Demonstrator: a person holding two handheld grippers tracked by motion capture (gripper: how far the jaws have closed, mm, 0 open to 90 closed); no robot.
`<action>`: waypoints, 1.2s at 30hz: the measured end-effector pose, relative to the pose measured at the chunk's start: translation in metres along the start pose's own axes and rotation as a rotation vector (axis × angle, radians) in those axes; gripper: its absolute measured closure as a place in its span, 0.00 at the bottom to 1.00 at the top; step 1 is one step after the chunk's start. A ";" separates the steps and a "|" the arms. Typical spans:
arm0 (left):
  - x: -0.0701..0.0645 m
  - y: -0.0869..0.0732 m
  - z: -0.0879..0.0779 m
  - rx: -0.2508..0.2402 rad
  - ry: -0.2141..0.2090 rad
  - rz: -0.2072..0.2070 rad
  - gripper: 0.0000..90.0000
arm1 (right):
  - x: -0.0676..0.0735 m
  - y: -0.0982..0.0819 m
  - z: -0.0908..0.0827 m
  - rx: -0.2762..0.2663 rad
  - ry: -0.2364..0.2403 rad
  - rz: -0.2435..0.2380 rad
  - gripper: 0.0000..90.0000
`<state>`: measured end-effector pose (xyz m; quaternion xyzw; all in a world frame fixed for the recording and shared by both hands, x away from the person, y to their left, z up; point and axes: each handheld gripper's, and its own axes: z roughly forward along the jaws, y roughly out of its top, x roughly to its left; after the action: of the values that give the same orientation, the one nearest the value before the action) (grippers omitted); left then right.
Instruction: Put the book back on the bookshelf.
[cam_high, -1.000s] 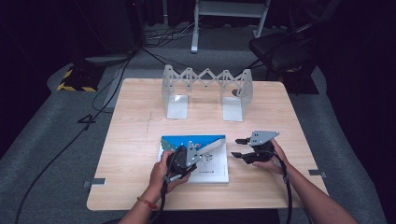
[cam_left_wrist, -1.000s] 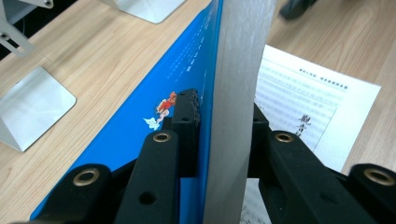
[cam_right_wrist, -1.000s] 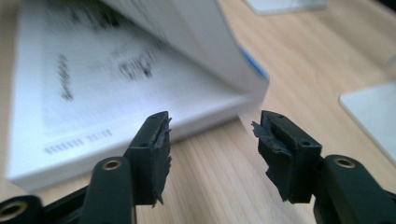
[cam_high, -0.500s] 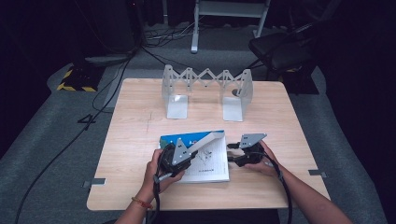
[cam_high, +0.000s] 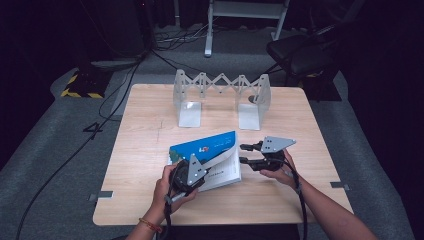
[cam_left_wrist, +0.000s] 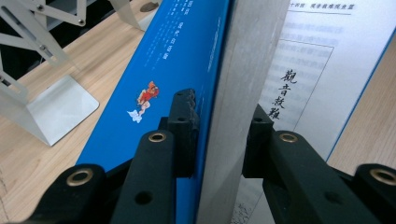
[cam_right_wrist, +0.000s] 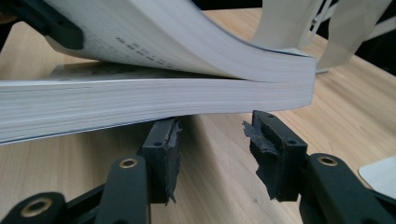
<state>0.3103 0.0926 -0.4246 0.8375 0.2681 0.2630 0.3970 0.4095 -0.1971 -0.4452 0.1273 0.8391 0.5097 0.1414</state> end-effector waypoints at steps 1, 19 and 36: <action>0.002 -0.004 -0.002 -0.019 -0.012 -0.031 0.80 | 0.000 0.000 0.000 0.000 0.000 0.000 0.58; -0.006 -0.021 0.019 0.064 -0.030 -0.071 0.84 | -0.001 0.048 -0.004 -0.147 -0.017 0.036 0.63; 0.015 -0.020 -0.007 -0.091 -0.043 -0.139 0.85 | -0.010 -0.039 0.044 0.261 0.022 -0.055 0.50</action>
<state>0.3121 0.1171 -0.4339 0.8034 0.3048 0.2288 0.4574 0.4323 -0.1818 -0.4985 0.1160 0.9028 0.3937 0.1283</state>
